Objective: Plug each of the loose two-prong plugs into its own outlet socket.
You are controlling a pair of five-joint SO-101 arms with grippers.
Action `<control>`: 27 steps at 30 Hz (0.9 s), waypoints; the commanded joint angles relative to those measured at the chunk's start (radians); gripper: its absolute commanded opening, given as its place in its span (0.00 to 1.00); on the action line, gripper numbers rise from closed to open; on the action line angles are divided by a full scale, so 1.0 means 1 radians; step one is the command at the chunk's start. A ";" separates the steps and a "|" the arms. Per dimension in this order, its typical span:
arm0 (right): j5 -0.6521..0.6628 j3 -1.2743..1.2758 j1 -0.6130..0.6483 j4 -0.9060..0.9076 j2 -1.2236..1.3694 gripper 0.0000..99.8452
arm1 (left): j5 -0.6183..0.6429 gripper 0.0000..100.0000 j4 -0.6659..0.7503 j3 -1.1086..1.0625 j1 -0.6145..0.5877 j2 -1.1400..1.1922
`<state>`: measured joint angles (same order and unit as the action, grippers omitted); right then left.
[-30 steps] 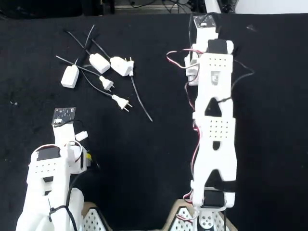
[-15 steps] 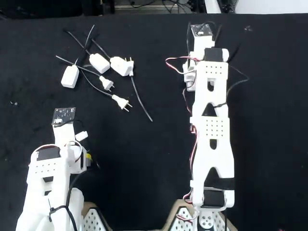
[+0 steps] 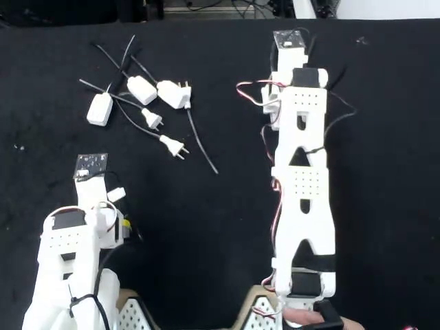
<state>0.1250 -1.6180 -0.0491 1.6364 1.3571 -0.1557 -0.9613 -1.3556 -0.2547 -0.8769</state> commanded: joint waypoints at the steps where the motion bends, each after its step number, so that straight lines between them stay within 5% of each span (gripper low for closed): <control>1: 0.000 -0.051 0.011 -0.026 -0.082 0.28 | -0.005 0.20 0.012 0.001 -0.008 -0.011; 20: -0.009 -0.045 0.153 0.132 -0.582 0.28 | -0.005 0.20 0.012 0.001 -0.008 -0.011; 27: -0.011 0.266 0.229 0.135 -0.917 0.28 | -0.005 0.20 0.012 0.001 -0.008 -0.011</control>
<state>0.1250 -1.5152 0.1212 1.7361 0.6590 -0.1557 -0.9613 -1.3556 -0.2547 -0.8769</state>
